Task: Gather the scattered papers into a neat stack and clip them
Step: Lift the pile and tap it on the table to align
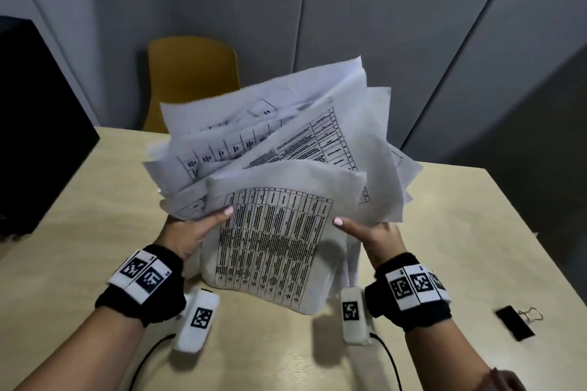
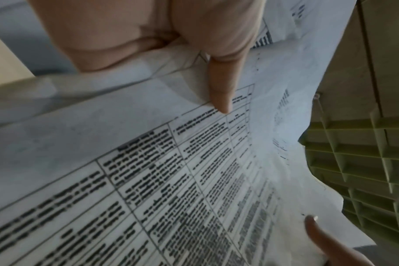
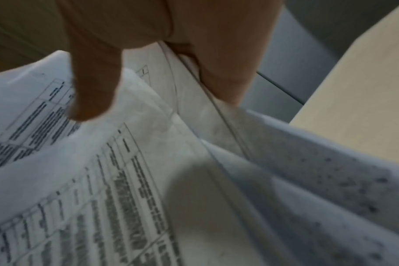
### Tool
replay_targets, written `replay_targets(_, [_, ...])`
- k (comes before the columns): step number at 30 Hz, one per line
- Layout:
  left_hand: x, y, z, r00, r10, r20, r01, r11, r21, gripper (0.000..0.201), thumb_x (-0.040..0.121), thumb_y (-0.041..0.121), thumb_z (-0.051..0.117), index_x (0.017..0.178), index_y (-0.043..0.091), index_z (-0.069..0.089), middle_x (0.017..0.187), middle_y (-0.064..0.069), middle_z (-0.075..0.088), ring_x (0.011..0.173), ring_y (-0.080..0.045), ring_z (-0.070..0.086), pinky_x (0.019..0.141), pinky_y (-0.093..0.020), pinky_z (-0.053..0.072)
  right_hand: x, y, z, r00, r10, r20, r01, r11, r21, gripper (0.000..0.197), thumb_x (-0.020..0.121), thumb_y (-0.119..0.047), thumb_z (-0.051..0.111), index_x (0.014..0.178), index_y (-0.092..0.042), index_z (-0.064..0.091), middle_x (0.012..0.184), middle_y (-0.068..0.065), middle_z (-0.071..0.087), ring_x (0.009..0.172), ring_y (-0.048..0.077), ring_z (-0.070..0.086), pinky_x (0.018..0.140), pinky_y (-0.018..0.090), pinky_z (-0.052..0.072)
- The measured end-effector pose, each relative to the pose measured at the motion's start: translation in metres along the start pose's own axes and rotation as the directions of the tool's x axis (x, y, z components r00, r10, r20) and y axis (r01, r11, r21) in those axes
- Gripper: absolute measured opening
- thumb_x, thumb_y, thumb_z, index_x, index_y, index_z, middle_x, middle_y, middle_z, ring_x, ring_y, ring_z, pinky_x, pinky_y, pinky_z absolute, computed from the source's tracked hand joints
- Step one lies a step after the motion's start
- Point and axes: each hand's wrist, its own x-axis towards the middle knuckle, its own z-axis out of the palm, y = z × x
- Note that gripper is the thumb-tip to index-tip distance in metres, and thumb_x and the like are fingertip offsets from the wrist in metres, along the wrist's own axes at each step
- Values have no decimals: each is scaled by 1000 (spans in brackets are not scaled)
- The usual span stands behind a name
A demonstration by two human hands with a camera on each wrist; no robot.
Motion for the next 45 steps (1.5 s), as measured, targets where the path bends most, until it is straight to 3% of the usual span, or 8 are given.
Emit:
replay_targets(4, [4, 0, -12, 995, -101, -17, 102, 993, 59, 27, 68, 30, 77, 89, 15, 67, 80, 0, 69, 82, -16, 63, 98, -38, 42, 9, 13, -6, 998, 30, -61, -18, 982, 186, 55, 20, -43, 93, 60, -11, 72, 62, -1, 71, 57, 14, 65, 61, 24, 54])
replay_targets(11, [5, 6, -14, 996, -4, 84, 1, 1000, 27, 65, 31, 53, 88, 88, 26, 74, 94, 8, 75, 96, -10, 68, 87, -28, 54, 1, 22, -10, 991, 122, -49, -110, 975, 195, 71, 12, -42, 93, 75, -13, 76, 82, -2, 76, 81, 16, 69, 81, 31, 55])
replay_targets(14, [1, 18, -8, 971, 31, 235, -55, 994, 98, 54, 38, 38, 83, 90, 33, 72, 90, 21, 73, 92, 5, 66, 80, -13, 52, 5, 9, -14, 992, 60, -112, -51, 996, 78, 71, 26, -47, 91, 87, -17, 73, 89, -6, 75, 90, 12, 68, 87, 28, 53])
replay_targets(20, [-7, -1, -1, 978, -153, 139, 139, 985, 106, 74, 20, 61, 85, 85, 29, 73, 85, 13, 75, 92, -12, 67, 89, -38, 48, -3, 12, -4, 989, 99, -113, -103, 994, -31, 29, 75, 0, 71, 97, -16, 61, 81, -14, 70, 78, 4, 64, 60, 2, 48])
replay_targets(24, [0, 11, 3, 998, 63, 12, -63, 997, -45, 41, 70, 10, 76, 107, 7, 59, 80, 8, 74, 77, -3, 70, 70, -23, 58, 0, 9, -3, 970, 149, -194, -132, 986, 98, 24, 79, 2, 66, 99, -9, 59, 87, -2, 63, 74, 3, 60, 54, 2, 47])
replay_targets(31, [3, 15, -20, 793, 557, -248, -507, 828, 239, 56, 66, 17, 75, 108, 37, 44, 102, 7, 50, 87, -1, 54, 73, -16, 47, -3, 12, -3, 958, 184, -218, -149, 974, 171, 26, 70, -15, 77, 89, -17, 60, 90, 0, 67, 85, 16, 63, 62, 10, 51])
replay_targets(38, [4, 15, -16, 672, 728, -137, -462, 556, 692, 21, 77, 32, 64, 92, 18, 69, 107, 18, 37, 101, -4, 41, 84, -34, 45, -7, 4, -9, 944, 254, -211, -206, 953, 224, 39, 81, -3, 65, 118, 7, 56, 93, 7, 65, 56, -3, 62, 46, 3, 44])
replay_targets(45, [0, -27, -32, 903, 402, -152, -287, 828, 482, 21, 79, 24, 68, 70, 42, 63, 68, 24, 65, 60, 5, 55, 59, -5, 42, 2, 16, -4, 969, 153, -194, -89, 949, 303, 91, 9, -44, 92, 86, -9, 58, 61, -7, 71, 58, 6, 67, 53, 15, 52])
